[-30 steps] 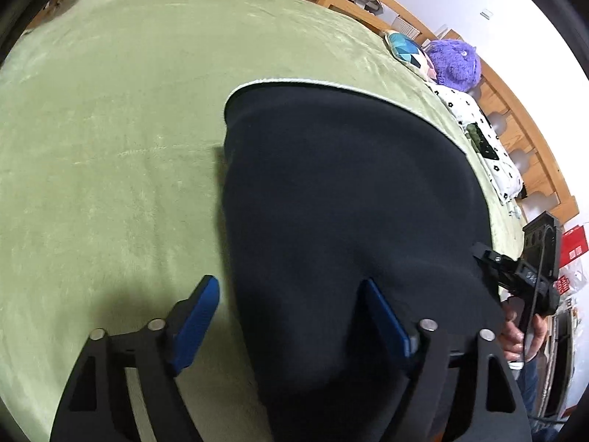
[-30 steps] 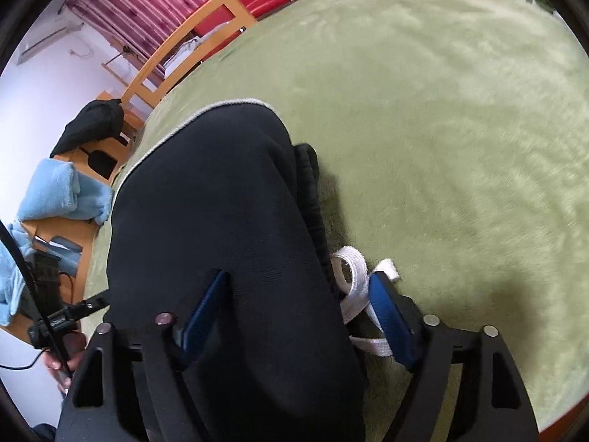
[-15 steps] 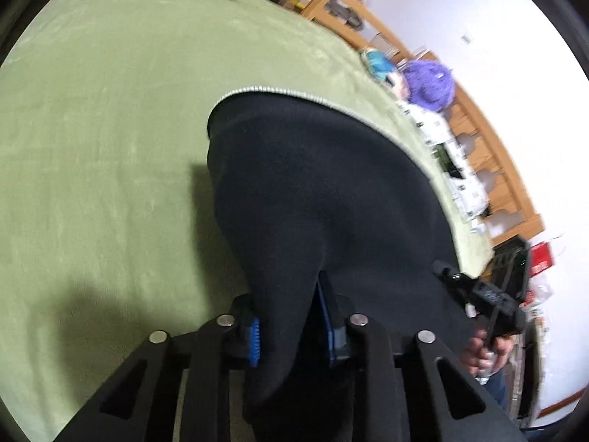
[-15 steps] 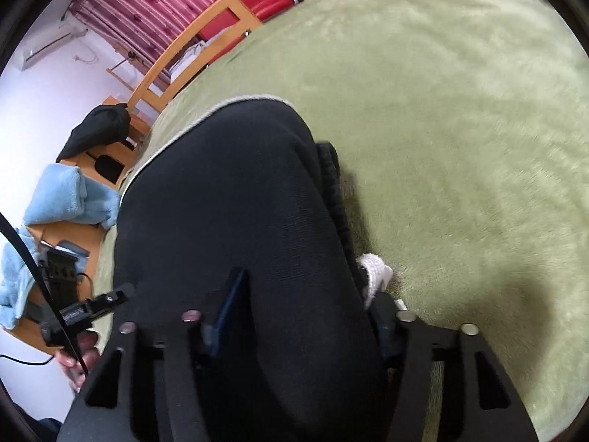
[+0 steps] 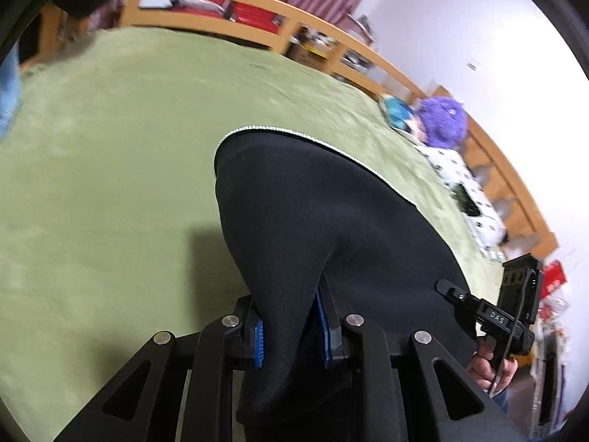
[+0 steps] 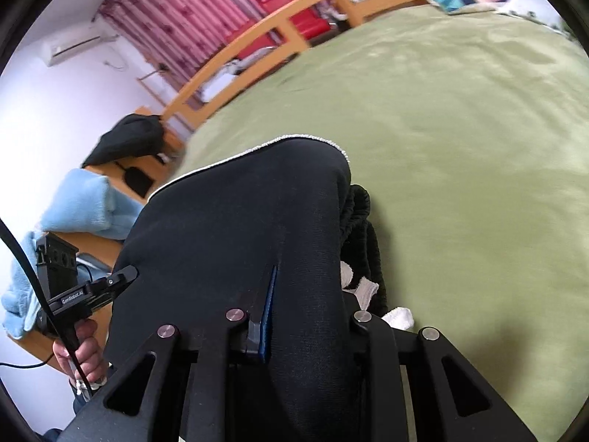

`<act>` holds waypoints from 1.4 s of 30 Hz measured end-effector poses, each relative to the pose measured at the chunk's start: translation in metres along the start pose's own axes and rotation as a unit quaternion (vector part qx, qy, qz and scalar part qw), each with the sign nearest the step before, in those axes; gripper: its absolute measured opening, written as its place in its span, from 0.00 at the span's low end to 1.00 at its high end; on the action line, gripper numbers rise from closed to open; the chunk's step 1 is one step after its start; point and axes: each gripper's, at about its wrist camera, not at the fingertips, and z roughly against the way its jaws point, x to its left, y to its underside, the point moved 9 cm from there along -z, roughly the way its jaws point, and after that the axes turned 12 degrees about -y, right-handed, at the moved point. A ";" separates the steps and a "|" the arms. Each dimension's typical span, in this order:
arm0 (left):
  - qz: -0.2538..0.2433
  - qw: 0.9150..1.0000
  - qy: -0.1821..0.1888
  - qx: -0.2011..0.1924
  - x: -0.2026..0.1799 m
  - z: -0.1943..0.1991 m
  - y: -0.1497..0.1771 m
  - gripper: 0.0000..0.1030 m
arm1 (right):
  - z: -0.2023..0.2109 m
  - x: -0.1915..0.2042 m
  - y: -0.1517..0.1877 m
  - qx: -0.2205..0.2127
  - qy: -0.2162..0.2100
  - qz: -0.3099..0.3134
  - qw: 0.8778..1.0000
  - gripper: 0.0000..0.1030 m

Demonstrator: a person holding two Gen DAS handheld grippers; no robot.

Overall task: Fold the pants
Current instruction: 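Lower the folded pants onto the bed and open both tools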

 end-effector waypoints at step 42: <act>0.017 0.991 -0.129 -0.028 0.009 0.082 0.100 0.64 | 0.039 0.085 0.066 0.017 0.147 0.160 0.976 0.51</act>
